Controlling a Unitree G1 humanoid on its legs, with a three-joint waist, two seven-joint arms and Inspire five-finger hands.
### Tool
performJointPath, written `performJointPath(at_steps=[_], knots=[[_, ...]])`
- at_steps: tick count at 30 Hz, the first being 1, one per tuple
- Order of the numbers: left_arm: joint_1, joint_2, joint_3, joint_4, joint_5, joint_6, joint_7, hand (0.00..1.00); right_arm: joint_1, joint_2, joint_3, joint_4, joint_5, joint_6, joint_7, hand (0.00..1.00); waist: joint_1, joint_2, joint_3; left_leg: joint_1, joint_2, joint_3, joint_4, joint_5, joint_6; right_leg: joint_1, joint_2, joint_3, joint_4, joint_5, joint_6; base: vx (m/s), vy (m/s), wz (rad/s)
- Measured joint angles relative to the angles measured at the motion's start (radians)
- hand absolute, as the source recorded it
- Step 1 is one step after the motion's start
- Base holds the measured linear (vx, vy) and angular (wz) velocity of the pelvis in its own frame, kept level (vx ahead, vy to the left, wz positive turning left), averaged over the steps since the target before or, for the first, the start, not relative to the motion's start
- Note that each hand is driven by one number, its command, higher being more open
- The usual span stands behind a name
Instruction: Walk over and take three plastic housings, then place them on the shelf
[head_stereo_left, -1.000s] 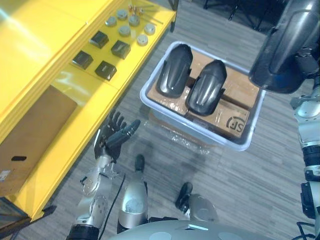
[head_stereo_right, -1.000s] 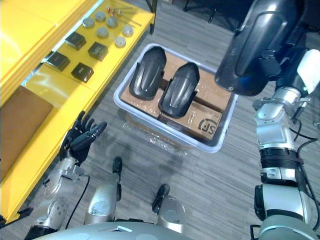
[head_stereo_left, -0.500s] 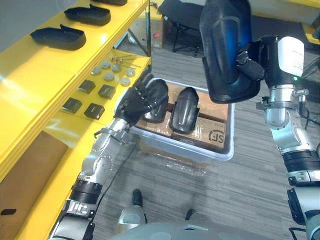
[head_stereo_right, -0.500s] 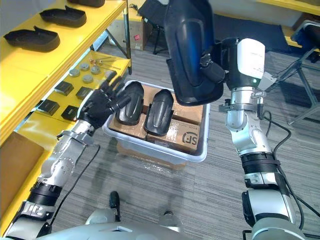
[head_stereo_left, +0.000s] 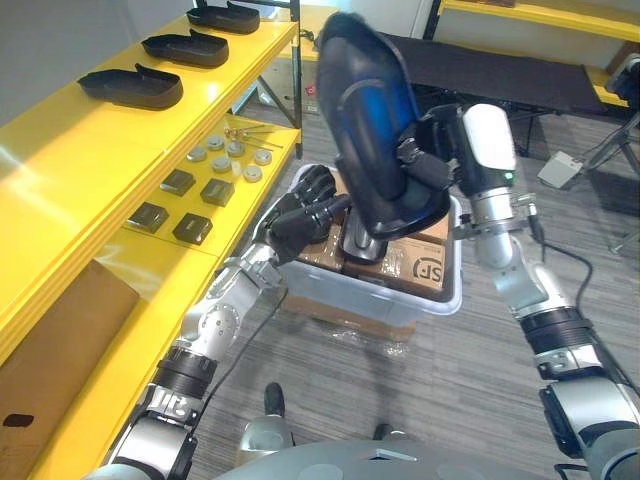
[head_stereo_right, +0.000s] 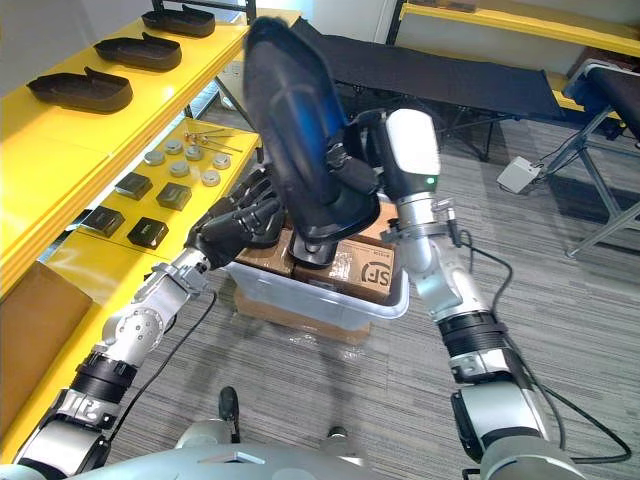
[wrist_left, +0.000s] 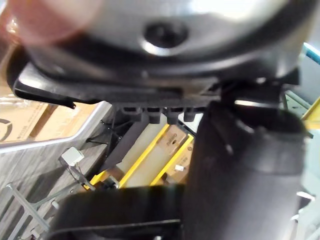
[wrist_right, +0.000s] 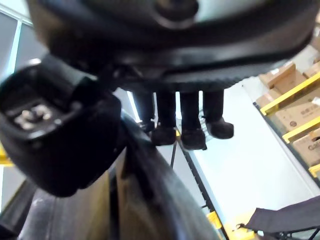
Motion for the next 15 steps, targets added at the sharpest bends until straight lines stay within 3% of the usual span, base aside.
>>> performJointPath(at_steps=[7, 8, 15], knots=[[-0.009, -0.028, -0.011, -0.001, -0.07, -0.06, -0.019, 1.0, 0.007, 0.049, 0.062, 0.014, -0.002, -0.012, 0.025, 0.0, 0.001, 0.0, 0.0, 0.01, -0.002, -0.009, 0.0, 0.006, 0.007, 0.015, -0.001, -0.006, 0.0, 0.001, 0.001, 0.01, 0.0, 0.03], [-0.009, -0.03, -0.016, -0.002, -0.07, -0.064, -0.02, 0.0, 0.011, 0.049, 0.075, 0.017, -0.002, -0.014, 0.026, 0.0, 0.001, 0.0, 0.0, 0.015, -0.003, -0.01, 0.0, 0.006, 0.007, 0.021, -0.001, -0.007, 0.0, 0.001, 0.001, 0.0, 0.0, 0.0], [-0.009, -0.037, -0.033, -0.005, -0.044, -0.09, -0.001, 0.0, 0.043, 0.072, 0.09, 0.033, 0.012, -0.013, 0.025, 0.0, 0.002, 0.0, 0.0, 0.015, -0.001, -0.016, 0.0, 0.002, 0.002, 0.022, 0.001, -0.008, 0.0, -0.001, -0.002, 0.0, 0.0, 0.0]])
